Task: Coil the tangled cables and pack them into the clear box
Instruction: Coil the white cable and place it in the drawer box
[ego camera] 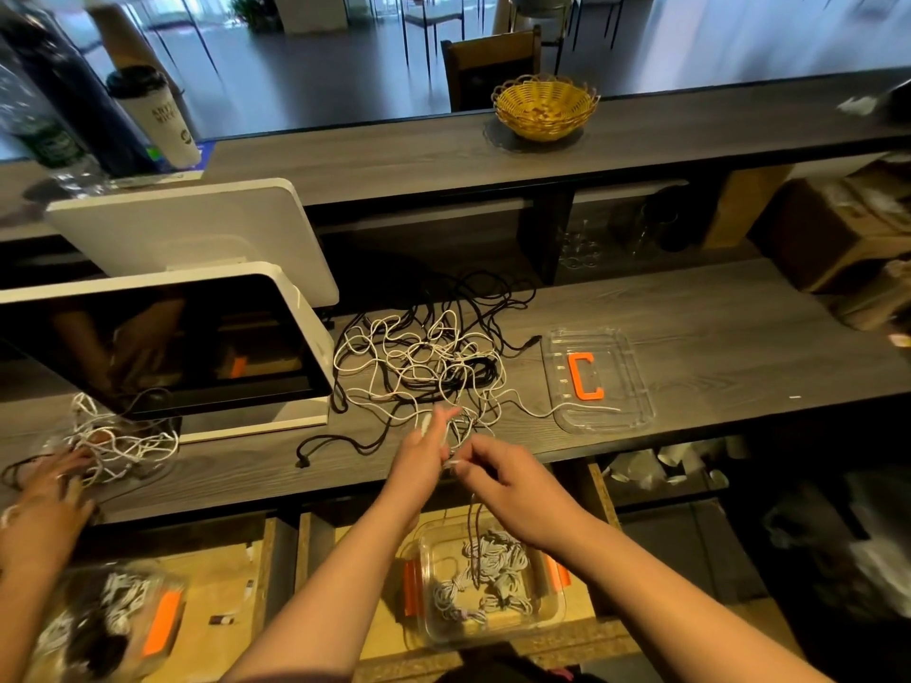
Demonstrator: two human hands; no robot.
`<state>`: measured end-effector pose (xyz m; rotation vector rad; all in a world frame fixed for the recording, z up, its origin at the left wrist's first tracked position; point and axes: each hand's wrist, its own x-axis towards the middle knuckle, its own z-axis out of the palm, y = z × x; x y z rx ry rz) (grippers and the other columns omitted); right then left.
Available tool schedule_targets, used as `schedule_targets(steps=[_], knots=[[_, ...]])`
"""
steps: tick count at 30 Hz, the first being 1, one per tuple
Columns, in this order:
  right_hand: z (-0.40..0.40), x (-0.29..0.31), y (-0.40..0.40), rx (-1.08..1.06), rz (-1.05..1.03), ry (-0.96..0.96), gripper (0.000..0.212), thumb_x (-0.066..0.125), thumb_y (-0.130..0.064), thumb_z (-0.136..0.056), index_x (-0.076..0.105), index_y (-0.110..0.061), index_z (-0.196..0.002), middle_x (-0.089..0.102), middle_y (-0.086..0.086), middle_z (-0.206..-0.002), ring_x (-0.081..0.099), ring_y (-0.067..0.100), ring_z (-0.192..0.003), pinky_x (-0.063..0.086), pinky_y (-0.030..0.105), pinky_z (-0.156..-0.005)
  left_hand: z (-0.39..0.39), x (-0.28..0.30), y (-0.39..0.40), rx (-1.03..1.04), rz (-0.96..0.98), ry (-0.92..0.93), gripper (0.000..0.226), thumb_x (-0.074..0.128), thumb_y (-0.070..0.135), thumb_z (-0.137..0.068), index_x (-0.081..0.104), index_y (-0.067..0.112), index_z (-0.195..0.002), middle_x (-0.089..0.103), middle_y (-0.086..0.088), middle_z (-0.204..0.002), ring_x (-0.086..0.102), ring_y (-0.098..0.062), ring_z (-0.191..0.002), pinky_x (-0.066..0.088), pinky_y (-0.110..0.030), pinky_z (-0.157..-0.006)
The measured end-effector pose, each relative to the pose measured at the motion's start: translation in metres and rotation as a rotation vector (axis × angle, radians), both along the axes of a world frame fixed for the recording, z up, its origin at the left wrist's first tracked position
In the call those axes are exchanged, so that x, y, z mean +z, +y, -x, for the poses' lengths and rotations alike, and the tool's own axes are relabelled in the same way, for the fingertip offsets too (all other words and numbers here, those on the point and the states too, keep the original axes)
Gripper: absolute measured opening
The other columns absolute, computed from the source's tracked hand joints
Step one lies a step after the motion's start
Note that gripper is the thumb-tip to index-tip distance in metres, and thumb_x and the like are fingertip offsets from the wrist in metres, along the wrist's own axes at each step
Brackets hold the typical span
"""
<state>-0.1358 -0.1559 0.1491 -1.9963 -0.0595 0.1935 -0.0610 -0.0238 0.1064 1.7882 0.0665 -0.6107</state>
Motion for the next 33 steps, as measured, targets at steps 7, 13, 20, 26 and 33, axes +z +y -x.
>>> schedule_targets(steps=[7, 13, 20, 26, 33], knots=[[-0.011, -0.001, -0.008, -0.108, 0.110, -0.089, 0.012, 0.056, -0.026, -0.099, 0.066, -0.020, -0.097, 0.064, -0.009, -0.077, 0.060, 0.001, -0.074, 0.046, 0.019, -0.065, 0.020, 0.011, 0.001, -0.232, -0.004, 0.283, 0.094, 0.013, 0.089, -0.078, 0.041, 0.031, -0.147, 0.065, -0.012, -0.091, 0.048, -0.010, -0.056, 0.036, -0.019, -0.051], [-0.019, -0.006, -0.020, -0.186, 0.150, -0.070, 0.021, 0.072, -0.037, -0.087, 0.061, -0.019, -0.081, 0.061, -0.004, -0.068, 0.054, 0.008, -0.063, 0.047, 0.031, -0.062, 0.025, 0.021, 0.010, -0.571, 0.076, 0.323, 0.075, 0.041, 0.092, -0.068, 0.053, 0.026, -0.103, 0.048, 0.011, -0.063, 0.036, -0.004, -0.052, 0.028, -0.015, -0.049], [-0.023, -0.004, -0.034, -0.245, 0.167, -0.049, 0.035, 0.079, -0.043, -0.078, 0.055, -0.021, -0.069, 0.053, -0.006, -0.061, 0.044, 0.004, -0.057, 0.039, 0.027, -0.058, 0.018, 0.029, 0.010, -0.673, 0.004, 0.255, 0.043, 0.042, 0.066, -0.093, 0.049, 0.024, -0.084, 0.049, 0.010, -0.062, 0.036, -0.005, -0.052, 0.032, -0.017, -0.052], [-0.022, -0.007, -0.036, -0.236, 0.171, -0.018, 0.029, 0.067, -0.041, -0.091, 0.062, -0.016, -0.078, 0.054, -0.005, -0.064, 0.046, 0.007, -0.059, 0.039, 0.028, -0.059, 0.007, 0.021, 0.005, -0.134, 0.160, 0.045, 0.049, 0.034, 0.060, -0.095, 0.067, 0.033, -0.120, 0.062, 0.000, -0.073, 0.051, -0.009, -0.060, 0.041, -0.021, -0.056], [-0.019, -0.013, -0.032, -0.170, 0.107, 0.059, 0.026, 0.063, -0.038, -0.095, 0.064, -0.015, -0.083, 0.057, -0.002, -0.070, 0.050, 0.008, -0.062, 0.042, 0.030, -0.061, -0.001, 0.025, -0.002, 0.319, 0.669, 0.204, 0.050, 0.029, 0.049, -0.104, 0.061, 0.023, -0.131, 0.069, -0.011, -0.095, 0.064, -0.018, -0.084, 0.051, -0.032, -0.075]])
